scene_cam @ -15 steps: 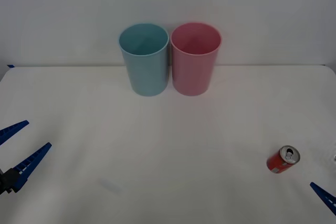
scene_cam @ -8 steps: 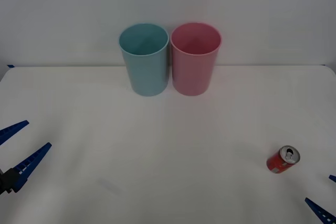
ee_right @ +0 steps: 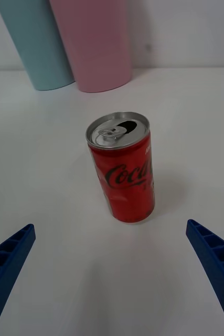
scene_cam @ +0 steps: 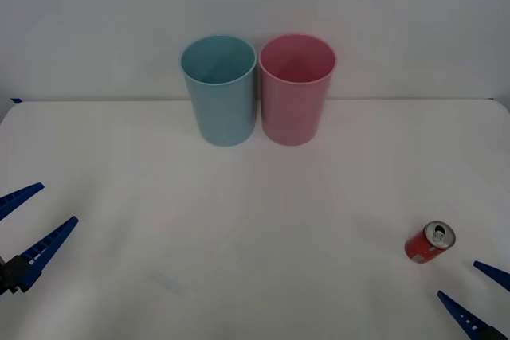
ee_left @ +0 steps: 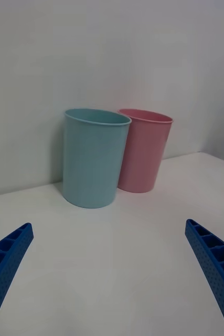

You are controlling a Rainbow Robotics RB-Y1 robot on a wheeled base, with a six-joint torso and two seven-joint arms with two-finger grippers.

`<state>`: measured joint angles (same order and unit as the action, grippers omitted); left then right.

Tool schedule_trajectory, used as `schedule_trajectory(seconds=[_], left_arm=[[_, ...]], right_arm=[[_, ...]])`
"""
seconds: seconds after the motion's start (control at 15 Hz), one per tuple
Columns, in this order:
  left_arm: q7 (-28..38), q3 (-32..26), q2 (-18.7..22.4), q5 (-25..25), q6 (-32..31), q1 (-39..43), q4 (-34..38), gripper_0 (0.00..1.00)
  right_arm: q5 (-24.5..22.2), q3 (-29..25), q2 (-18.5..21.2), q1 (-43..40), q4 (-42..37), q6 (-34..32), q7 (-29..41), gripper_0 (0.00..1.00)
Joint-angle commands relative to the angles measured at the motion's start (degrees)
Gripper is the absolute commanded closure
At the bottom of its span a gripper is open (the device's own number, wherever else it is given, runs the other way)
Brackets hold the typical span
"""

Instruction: Grasp the object on the table and drop it into the matching bin: aluminum can to the light blue bin, PET bottle to the pink bin.

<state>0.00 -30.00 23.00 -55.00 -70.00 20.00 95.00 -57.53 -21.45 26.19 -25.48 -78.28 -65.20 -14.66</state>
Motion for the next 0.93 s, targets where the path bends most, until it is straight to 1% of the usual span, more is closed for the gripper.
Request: schedule_trajectory(seconds=[0.07, 0.27, 0.47, 0.6, 0.93], left_arm=[[0.00, 0.00, 0.00, 0.00, 0.00, 0.00, 0.00, 0.00], [0.00, 0.00, 0.00, 0.00, 0.00, 0.00, 0.00, 0.00], [0.00, 0.00, 0.00, 0.00, 0.00, 0.00, 0.00, 0.00], [0.00, 0.00, 0.00, 0.00, 0.00, 0.00, 0.00, 0.00], [0.00, 0.00, 0.00, 0.00, 0.00, 0.00, 0.00, 0.00]], right_arm=[[-0.03, 1.32, -0.79, 1.05, -0.03, 1.83, -0.37, 0.00], [-0.12, 2.29, -1.41, 1.84, -0.03, 3.23, -0.63, 0.00], [-0.21, 2.99, -1.94, 4.74, 3.75, 2.62, -0.90, 0.00], [-1.18, 2.99, -2.46, 7.29, 6.04, 2.27, -1.25, 0.00], [-2.06, 3.26, -3.69, 9.13, 6.12, 4.29, -1.51, 0.00]])
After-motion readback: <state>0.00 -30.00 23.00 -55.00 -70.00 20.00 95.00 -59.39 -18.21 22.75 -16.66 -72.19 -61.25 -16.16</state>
